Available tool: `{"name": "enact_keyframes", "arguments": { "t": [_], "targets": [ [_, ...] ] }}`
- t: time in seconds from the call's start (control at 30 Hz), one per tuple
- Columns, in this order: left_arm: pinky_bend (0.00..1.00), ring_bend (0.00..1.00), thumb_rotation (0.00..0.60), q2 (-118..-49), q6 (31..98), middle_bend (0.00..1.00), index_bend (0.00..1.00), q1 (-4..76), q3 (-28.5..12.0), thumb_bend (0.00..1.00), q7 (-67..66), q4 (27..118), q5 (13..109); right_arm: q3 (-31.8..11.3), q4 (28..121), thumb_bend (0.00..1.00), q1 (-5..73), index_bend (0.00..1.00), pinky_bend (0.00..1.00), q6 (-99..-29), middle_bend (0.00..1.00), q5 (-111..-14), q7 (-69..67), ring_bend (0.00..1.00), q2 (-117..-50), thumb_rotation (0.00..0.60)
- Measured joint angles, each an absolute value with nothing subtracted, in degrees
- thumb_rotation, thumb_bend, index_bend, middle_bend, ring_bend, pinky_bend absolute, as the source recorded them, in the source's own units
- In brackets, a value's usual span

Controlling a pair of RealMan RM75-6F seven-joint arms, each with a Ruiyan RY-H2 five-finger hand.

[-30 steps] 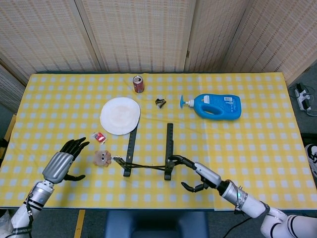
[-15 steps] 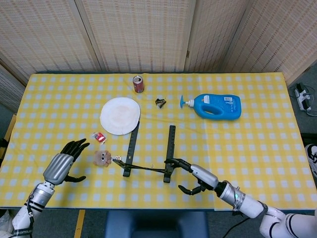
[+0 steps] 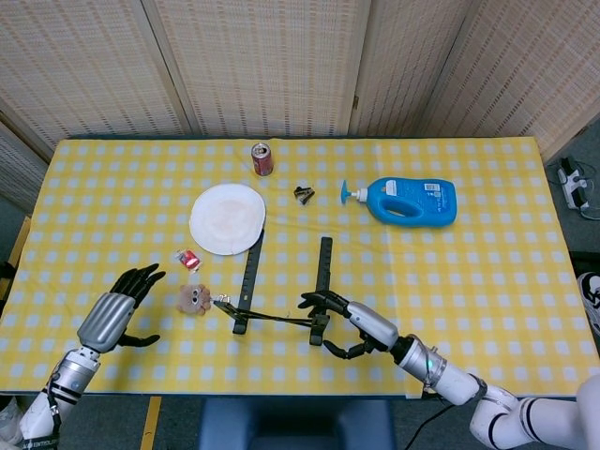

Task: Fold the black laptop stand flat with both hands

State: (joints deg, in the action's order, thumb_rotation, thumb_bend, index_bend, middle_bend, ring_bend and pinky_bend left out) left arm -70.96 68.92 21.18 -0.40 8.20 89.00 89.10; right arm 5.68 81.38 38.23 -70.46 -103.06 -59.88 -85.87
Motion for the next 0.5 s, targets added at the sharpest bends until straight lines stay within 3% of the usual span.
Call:
{"name": "enact_keyframes", "arguments": {
  "t": [0.5],
  "targets": [
    [0.0,0.04,0.6,-71.16,69.2,0.04,0.03,21.21,0.16,0.13,8.6,88.58,89.17,6.48,82.85,0.52,41.02,0.14,0.03,-60.62,0.23,-95.42,-83.18,0.27,-87.61,0.6]
  ]
}}
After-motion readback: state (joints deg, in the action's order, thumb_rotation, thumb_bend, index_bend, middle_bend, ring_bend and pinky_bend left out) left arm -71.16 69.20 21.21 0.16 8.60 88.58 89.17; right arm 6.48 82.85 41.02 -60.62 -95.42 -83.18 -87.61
